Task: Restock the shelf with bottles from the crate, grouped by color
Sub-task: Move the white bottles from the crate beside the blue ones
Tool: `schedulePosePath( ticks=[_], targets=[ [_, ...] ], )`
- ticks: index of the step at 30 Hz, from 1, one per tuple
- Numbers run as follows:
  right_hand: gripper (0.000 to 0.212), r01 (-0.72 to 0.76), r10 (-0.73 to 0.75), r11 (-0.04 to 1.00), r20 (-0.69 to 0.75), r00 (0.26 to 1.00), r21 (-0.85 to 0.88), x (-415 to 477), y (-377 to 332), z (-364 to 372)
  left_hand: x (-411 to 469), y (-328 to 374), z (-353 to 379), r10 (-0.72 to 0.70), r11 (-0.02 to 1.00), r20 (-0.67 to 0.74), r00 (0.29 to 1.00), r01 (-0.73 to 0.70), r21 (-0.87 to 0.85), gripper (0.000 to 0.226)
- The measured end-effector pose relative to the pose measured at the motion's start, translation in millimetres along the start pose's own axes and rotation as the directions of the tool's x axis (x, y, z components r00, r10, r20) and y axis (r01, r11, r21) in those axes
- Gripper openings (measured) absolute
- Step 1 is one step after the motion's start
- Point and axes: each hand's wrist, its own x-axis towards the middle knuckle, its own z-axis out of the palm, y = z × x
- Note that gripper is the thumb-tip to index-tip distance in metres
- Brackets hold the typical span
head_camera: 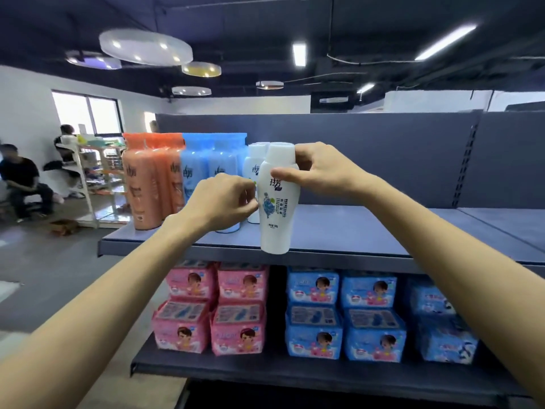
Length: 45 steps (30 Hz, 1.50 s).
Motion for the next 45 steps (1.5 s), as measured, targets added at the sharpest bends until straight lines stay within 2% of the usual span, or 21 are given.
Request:
schedulePosePath(
  ticks=[10,15,19,22,24,26,30,34,45],
  targets=[
    [0.036,0.010,-0.010,0.997,0.008,1.000,-0.077,37,12,3,20,-12,-3,-0.073,0.996,-0.010,0.997,0.073,0.057,0.017],
    [0.020,-0.017,0.020,0.995,0.029,0.999,-0.097,48,25,27,15,-12,11,-0.109,0.990,0.035,0.993,0.105,0.099,0.018],
    [0.035,-0.097,0.097,0.995,-0.012,0.995,-0.039,57,35,41,9,-12,15,-0.119,0.988,0.058,0.991,0.112,0.108,0.017],
    [0.023,-0.144,0.142,0.989,0.066,0.988,0.022,51,39,40,3,-16,19,-0.122,0.989,0.065,0.990,0.115,0.097,0.016],
    [0.026,-0.183,0.178,0.983,0.150,0.973,0.019,40,45,45,0,-19,22,-0.122,0.989,0.072,0.990,0.115,0.089,0.015],
    [0.031,-0.225,0.223,0.974,0.166,0.961,-0.004,29,51,55,-3,-23,26,-0.126,0.990,0.082,0.989,0.120,0.079,0.015],
    [0.046,-0.273,0.279,0.960,0.132,0.951,-0.061,19,59,81,-5,-31,35,-0.128,0.991,0.098,0.987,0.124,0.050,0.016],
    [0.052,-0.298,0.301,0.953,0.052,0.952,-0.045,23,63,98,-4,-39,44,-0.123,0.992,0.085,0.989,0.121,0.022,0.017],
    [0.051,-0.388,0.385,0.921,-0.065,0.920,-0.041,46,60,122,5,-65,50,-0.043,0.999,0.084,0.995,0.045,-0.021,0.017]
  ],
)
